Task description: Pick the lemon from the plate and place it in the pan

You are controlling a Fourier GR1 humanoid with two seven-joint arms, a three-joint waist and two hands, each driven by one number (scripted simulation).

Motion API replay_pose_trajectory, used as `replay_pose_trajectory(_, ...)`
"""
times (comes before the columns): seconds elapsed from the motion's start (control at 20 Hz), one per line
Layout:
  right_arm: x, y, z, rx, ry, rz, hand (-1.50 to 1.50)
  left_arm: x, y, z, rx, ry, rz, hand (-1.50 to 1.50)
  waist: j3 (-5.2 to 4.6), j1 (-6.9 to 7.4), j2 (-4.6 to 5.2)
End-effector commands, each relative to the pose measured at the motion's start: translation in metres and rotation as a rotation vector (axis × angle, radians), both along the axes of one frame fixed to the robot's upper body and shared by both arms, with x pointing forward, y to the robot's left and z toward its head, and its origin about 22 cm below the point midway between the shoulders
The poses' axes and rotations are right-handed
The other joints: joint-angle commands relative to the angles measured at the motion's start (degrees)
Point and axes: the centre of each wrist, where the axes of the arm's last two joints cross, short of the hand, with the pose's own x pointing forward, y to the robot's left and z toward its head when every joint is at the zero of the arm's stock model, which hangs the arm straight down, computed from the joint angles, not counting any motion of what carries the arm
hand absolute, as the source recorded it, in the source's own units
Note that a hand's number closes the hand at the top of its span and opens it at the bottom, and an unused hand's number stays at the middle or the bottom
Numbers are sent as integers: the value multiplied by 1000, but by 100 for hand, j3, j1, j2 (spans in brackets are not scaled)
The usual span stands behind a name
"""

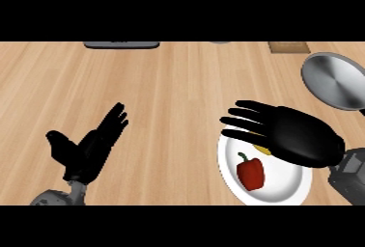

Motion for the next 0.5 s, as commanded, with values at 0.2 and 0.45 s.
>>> replay_pose_trajectory(0.2, -31, 20, -11, -532, -309, -242, -150, 4, 11, 1, -10, 18, 26, 0, -9, -167, -91)
replay_pose_trajectory(0.45, -64, 50, -49, -794, -341, -386, -150, 2, 13, -6, -7, 13, 19, 0, 0, -119, -41)
